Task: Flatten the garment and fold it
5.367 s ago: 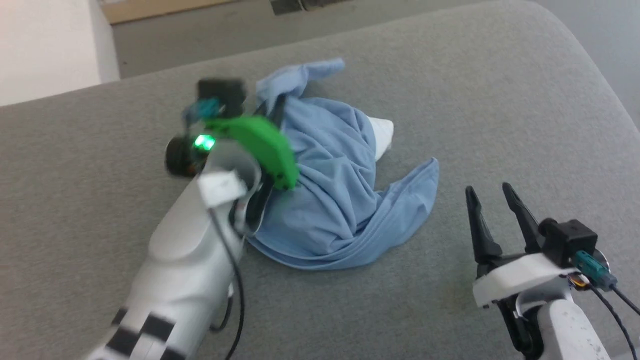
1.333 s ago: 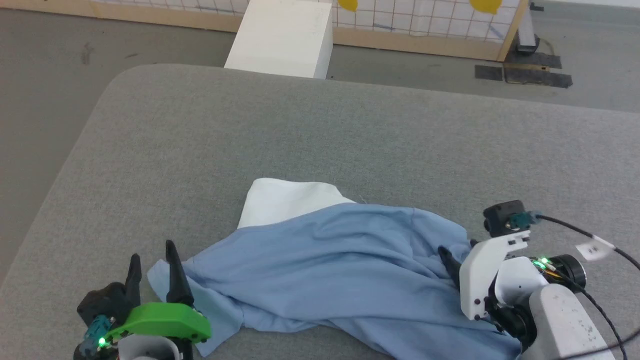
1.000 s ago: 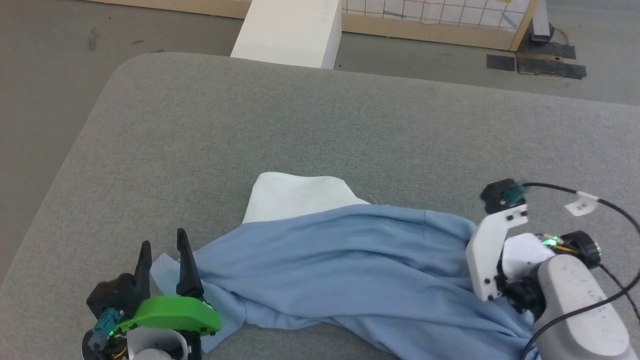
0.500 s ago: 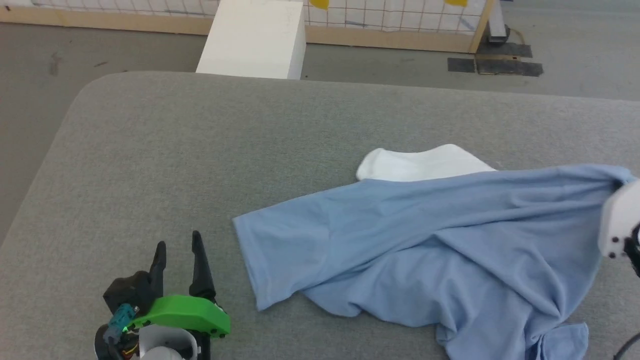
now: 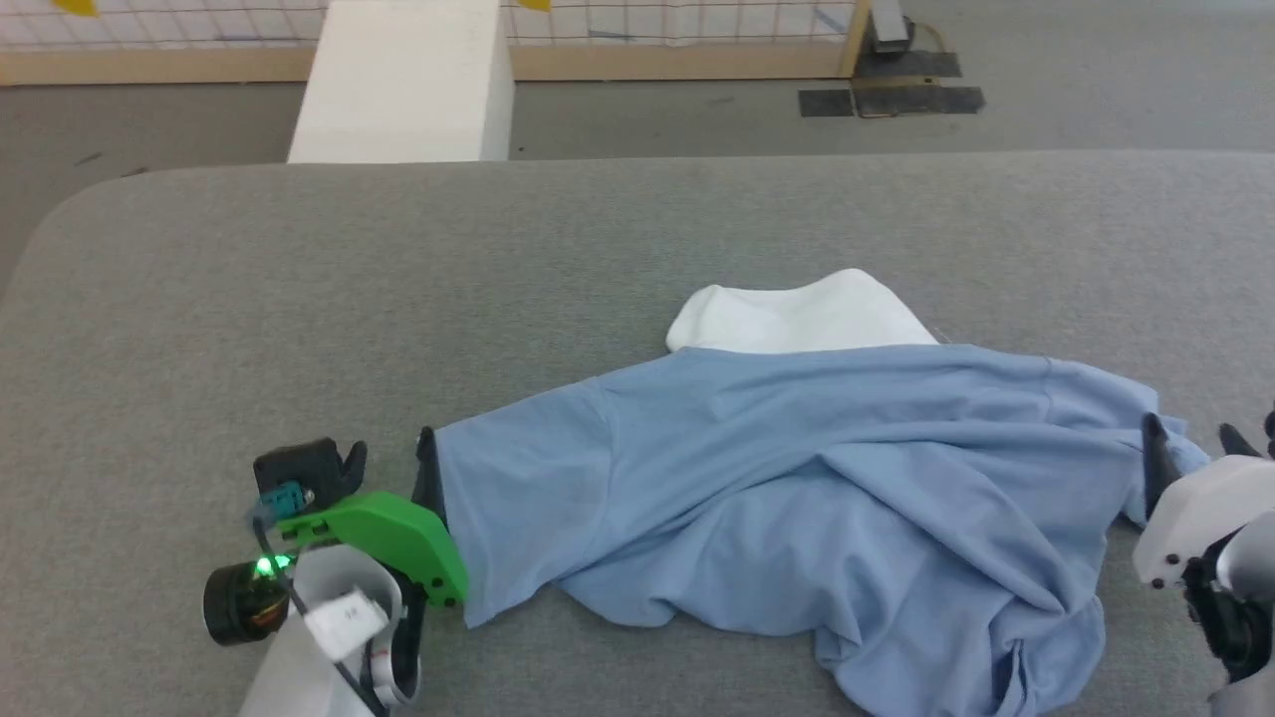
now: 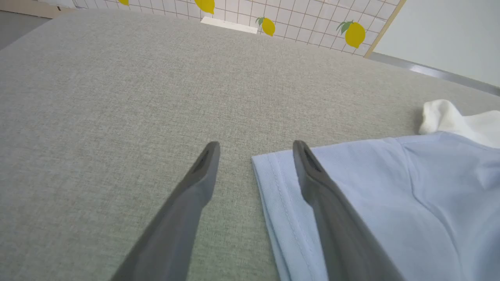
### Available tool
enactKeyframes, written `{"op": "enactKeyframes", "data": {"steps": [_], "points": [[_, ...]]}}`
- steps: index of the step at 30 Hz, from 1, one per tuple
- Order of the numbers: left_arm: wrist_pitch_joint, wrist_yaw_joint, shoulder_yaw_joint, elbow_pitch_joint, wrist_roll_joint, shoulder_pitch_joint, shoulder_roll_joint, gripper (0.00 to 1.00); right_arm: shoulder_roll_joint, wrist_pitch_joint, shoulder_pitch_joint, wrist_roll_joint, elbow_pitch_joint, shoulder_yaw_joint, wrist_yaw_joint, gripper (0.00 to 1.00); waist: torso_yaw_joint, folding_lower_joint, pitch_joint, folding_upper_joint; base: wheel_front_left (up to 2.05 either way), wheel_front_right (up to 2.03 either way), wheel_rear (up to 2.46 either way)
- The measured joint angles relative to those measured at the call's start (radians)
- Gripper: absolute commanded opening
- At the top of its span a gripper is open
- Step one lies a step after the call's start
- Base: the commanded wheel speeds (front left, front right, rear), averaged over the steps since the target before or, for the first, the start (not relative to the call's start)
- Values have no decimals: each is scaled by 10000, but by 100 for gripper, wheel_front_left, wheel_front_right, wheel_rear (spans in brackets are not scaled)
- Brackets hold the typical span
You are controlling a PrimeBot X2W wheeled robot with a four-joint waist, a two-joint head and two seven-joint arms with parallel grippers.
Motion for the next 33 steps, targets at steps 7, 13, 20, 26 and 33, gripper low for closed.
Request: {"op": "enactKeyframes", "data": {"steps": [7,13,20,26,33], "points": [[2485,779,284,642,-90,-679,441,100,339,-1501,904,589,-911,945,0,100,-782,0,100,0,0,0,0],[4052,926,422,550,-407,-779,823,100,506,-1954,1575,959,-1603,1486,0,100,-1433,0,206,0,0,0,0],[6073,648,276,-142,-934,-652,1179,0,579,-1939,1994,1290,-1992,1770,0,100,-1924,0,315,0,0,0,0],[5641,619,236,-957,-1018,-244,1164,0,589,-1887,1998,1267,-2307,1858,0,100,-1859,0,295,0,0,0,0],[3969,1057,907,-1534,-750,152,1229,0,598,-1747,1623,869,-2416,1720,0,100,-1528,0,231,0,0,0,0]]}}
